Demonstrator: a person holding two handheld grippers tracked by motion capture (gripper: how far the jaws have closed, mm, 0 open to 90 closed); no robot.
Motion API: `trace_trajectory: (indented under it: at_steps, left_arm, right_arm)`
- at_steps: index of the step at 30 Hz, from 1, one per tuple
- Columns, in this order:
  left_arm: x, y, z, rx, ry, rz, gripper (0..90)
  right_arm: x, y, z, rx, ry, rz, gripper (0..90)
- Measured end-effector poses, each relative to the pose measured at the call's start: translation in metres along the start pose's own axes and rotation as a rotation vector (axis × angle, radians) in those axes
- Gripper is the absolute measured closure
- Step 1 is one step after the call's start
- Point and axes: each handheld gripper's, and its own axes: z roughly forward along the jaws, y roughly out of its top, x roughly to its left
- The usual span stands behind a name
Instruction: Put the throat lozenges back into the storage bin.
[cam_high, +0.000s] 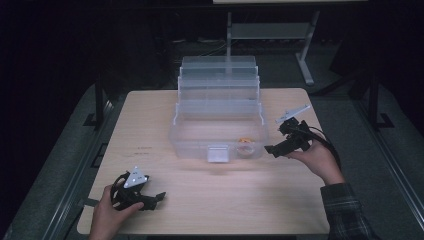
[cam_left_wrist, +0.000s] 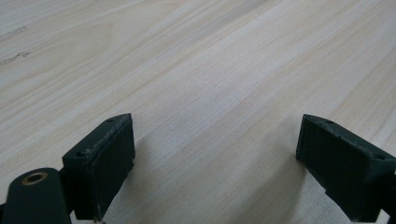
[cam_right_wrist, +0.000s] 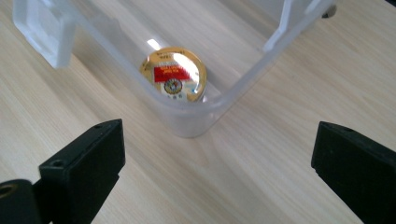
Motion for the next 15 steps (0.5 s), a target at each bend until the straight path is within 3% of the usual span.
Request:
trace_trajectory:
  at_steps: [15]
  left_arm:
    - [0.000, 0.000, 0.000, 0.000, 0.000, 0.000, 10.8]
  right_arm:
    - [0.003, -0.046, 0.005, -0.013, 0.002, 0.031, 2.2]
